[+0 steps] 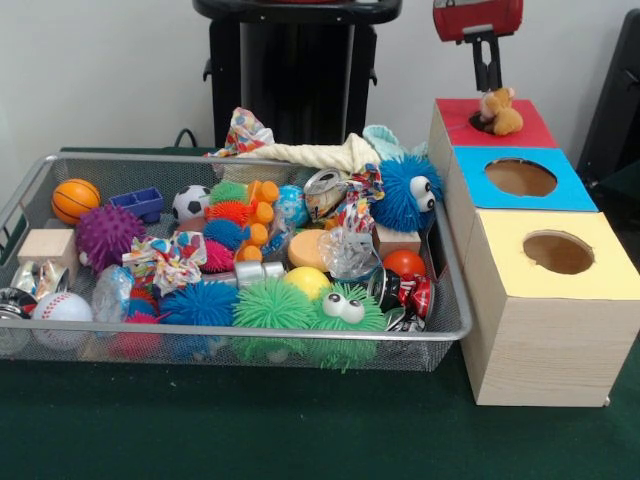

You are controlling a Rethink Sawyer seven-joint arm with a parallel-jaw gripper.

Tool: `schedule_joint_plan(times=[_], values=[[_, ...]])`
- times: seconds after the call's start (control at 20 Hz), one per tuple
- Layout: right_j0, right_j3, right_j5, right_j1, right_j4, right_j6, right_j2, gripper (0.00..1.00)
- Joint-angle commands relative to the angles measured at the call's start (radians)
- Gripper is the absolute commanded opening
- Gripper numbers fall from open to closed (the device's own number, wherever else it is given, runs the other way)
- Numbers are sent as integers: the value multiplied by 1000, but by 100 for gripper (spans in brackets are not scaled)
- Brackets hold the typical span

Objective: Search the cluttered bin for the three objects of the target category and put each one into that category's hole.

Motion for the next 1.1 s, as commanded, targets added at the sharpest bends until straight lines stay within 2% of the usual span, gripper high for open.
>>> schedule_joint_plan(times=[0.05, 0.55, 1.1], values=[[-33, -68, 51, -17, -9, 318, 157, 0], [-36, -70, 55, -12, -8, 319, 150, 0], [-48, -81, 107, -21, -11, 316, 182, 0]])
